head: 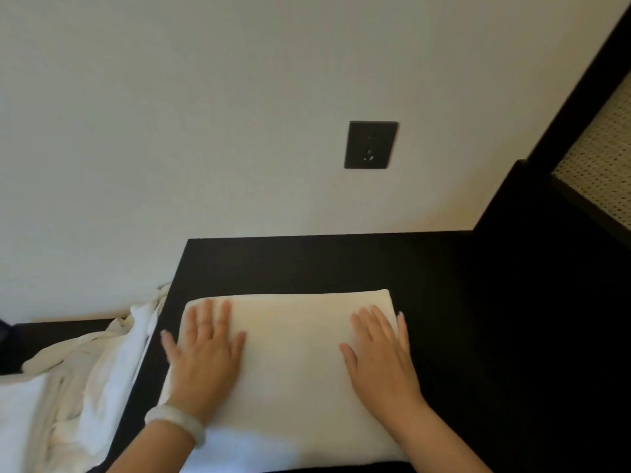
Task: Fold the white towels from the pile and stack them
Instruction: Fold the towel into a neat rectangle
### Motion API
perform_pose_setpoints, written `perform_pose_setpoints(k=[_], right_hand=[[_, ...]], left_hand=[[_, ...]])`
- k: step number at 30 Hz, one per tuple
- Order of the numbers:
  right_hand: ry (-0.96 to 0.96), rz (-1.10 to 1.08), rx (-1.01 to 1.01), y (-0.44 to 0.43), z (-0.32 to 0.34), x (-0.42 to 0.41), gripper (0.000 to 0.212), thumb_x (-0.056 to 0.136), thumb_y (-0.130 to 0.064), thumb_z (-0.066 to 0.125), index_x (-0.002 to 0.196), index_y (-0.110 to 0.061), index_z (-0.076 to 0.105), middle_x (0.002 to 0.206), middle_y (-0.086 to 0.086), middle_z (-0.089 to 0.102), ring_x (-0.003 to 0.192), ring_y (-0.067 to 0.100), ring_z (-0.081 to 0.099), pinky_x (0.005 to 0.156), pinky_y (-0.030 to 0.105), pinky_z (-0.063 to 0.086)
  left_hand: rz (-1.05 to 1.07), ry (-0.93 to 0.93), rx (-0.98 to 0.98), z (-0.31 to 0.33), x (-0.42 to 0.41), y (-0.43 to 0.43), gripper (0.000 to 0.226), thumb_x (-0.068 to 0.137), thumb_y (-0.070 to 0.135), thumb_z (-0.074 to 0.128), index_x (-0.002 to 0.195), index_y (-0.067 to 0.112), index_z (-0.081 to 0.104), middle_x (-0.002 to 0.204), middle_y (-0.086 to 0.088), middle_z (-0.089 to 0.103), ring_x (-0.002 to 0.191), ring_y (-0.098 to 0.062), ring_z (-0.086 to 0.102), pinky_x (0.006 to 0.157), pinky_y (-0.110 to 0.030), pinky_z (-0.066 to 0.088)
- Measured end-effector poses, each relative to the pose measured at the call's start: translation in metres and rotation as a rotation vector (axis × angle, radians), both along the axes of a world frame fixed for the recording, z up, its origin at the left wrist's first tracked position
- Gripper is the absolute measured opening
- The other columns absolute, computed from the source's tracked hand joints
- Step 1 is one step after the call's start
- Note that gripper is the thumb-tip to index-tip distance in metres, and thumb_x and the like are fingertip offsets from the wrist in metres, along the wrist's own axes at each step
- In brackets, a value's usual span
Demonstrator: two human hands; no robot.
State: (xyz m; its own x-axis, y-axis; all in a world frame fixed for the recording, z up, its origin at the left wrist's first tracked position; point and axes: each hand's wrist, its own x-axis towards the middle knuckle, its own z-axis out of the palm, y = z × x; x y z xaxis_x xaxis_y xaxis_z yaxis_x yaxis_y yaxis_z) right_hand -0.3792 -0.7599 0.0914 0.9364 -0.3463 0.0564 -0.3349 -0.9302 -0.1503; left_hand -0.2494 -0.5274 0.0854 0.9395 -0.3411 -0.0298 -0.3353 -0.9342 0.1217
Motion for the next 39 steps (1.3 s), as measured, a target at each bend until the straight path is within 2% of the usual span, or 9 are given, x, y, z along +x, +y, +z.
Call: perform_pose_setpoints(k=[4,7,11,14,19,25,31,34,39], right_hand=[[0.088,0.287,0.012,0.024,-0.009,0.051,0.060,0.103,-0.050,0.021,0.157,-0.033,0.003,0.165,-0.009,-0.009,0.149,0.010,-0.019,0.115,0.041,-0.026],[0.118,0.221,-0.038,-0.006,-0.025,0.055,0.061,0.102,-0.053,0.016,0.158,-0.032,0.002,0.166,-0.007,0.000,0.152,0.011,-0.009,0.120,0.037,-0.017],[0.163,-0.053,-0.074,-0.040,-0.019,0.055,0.069,0.096,-0.060,0.002,0.157,-0.029,0.012,0.165,-0.004,0.014,0.152,0.015,0.000,0.122,0.049,-0.005],[0.130,-0.148,-0.103,-0.013,-0.008,0.062,0.066,0.100,-0.056,0.014,0.158,-0.023,0.011,0.166,0.002,0.006,0.153,0.022,-0.005,0.121,0.056,-0.005],[0.142,0.301,0.009,0.069,-0.020,0.017,0.070,0.091,-0.060,0.000,0.155,-0.032,-0.009,0.162,-0.009,-0.017,0.148,0.011,-0.022,0.114,0.040,-0.026],[0.053,-0.138,-0.085,-0.018,-0.036,-0.039,0.063,0.097,-0.057,0.000,0.156,-0.033,-0.002,0.162,-0.010,0.000,0.151,0.011,0.001,0.123,0.040,-0.005],[-0.022,-0.528,0.341,-0.049,-0.037,-0.032,0.064,0.091,-0.062,0.035,0.141,-0.023,0.045,0.121,-0.004,0.053,0.108,0.016,0.056,0.091,0.043,0.051],[0.028,-0.634,0.653,-0.051,-0.022,-0.025,0.054,0.092,-0.055,0.054,0.135,-0.023,0.047,0.103,-0.006,0.050,0.085,0.012,0.059,0.060,0.031,0.047],[0.113,-0.792,1.314,-0.066,0.008,-0.019,0.061,0.069,-0.040,0.085,0.121,-0.022,0.058,0.102,0.013,0.075,0.089,0.035,0.074,0.074,0.055,0.058]], left_hand=[[-0.297,-0.003,0.020,0.001,-0.022,-0.036,0.063,0.099,0.049,0.014,0.148,0.020,0.041,0.157,-0.006,0.032,0.144,-0.031,0.031,0.108,-0.067,0.030],[-0.147,0.038,-0.010,-0.011,-0.014,-0.010,0.064,0.095,0.054,0.003,0.156,0.034,0.009,0.164,0.005,0.002,0.151,-0.021,-0.002,0.118,-0.061,0.005],[0.132,0.111,-0.051,-0.020,-0.006,0.045,0.063,0.096,0.057,-0.004,0.155,0.034,-0.012,0.165,0.002,-0.006,0.152,-0.022,-0.003,0.120,-0.057,0.004],[0.241,0.121,-0.025,-0.001,-0.013,0.046,0.065,0.099,0.050,-0.003,0.157,0.020,0.000,0.165,-0.009,0.000,0.152,-0.028,0.000,0.120,-0.057,0.008],[-0.221,-0.036,-0.021,0.006,-0.060,0.026,0.058,0.097,0.044,0.027,0.148,0.022,0.043,0.156,-0.008,0.031,0.143,-0.028,0.035,0.113,-0.054,0.020],[-0.143,0.032,-0.084,-0.021,-0.057,0.073,0.061,0.094,0.053,-0.006,0.151,0.037,-0.020,0.160,0.011,-0.024,0.146,-0.010,-0.025,0.121,-0.045,-0.005],[0.177,0.231,-0.353,-0.008,-0.044,0.070,0.073,0.098,0.046,0.045,0.155,0.021,0.007,0.157,-0.008,0.021,0.143,-0.025,0.026,0.116,-0.040,0.026],[0.325,0.381,-0.474,0.006,-0.029,0.067,0.072,0.096,0.038,0.055,0.152,0.012,0.019,0.147,-0.015,0.032,0.135,-0.033,0.035,0.110,-0.045,0.033],[0.556,0.712,-0.630,0.028,-0.009,0.069,0.060,0.096,0.042,0.056,0.138,0.005,0.035,0.129,-0.017,0.052,0.111,-0.033,0.056,0.093,-0.044,0.048]])
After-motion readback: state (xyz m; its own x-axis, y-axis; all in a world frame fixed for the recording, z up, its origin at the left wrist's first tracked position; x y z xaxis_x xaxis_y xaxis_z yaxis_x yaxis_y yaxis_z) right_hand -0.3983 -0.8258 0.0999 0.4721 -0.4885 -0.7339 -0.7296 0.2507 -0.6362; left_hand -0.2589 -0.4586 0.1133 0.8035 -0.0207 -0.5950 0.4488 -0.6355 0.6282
